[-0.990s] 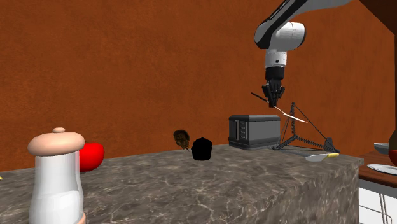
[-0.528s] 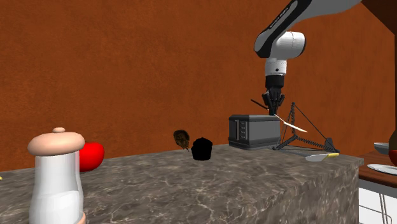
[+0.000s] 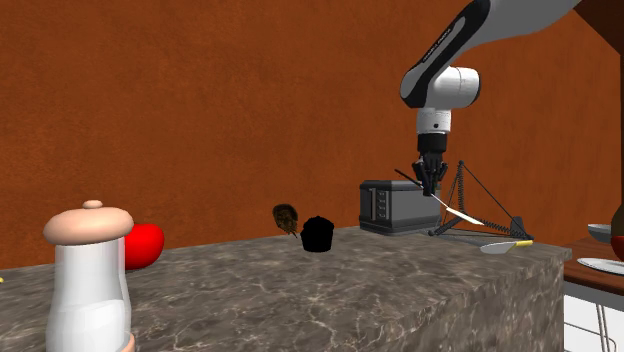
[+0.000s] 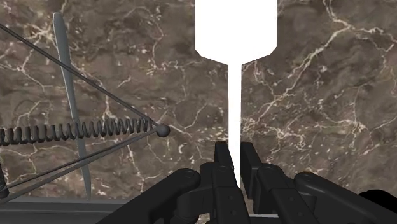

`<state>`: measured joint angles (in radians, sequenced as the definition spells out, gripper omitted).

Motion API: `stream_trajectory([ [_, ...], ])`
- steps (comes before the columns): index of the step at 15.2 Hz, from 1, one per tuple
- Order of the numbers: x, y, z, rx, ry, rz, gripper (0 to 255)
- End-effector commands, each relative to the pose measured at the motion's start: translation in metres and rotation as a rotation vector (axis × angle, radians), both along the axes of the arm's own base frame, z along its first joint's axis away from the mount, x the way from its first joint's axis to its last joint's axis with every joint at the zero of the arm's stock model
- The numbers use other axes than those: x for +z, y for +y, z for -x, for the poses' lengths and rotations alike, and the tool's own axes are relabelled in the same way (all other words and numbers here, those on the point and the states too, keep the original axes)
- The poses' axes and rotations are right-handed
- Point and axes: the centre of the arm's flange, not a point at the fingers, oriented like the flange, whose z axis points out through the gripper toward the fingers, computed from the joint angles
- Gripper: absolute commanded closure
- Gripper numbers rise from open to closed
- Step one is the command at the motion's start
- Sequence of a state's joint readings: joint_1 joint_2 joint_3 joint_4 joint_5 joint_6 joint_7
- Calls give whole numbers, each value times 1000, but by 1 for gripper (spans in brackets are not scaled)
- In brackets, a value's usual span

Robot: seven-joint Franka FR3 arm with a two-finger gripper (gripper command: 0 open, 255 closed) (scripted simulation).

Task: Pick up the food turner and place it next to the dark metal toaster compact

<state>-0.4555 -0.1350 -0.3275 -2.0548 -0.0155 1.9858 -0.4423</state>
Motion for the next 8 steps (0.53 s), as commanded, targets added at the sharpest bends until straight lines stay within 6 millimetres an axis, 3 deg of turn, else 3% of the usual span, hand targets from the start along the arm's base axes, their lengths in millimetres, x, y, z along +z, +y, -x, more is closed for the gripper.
stream_trajectory([
  [1, -11, -1, 0, 0, 0, 0, 255],
  [8, -48, -1, 0, 0, 0, 0, 255],
])
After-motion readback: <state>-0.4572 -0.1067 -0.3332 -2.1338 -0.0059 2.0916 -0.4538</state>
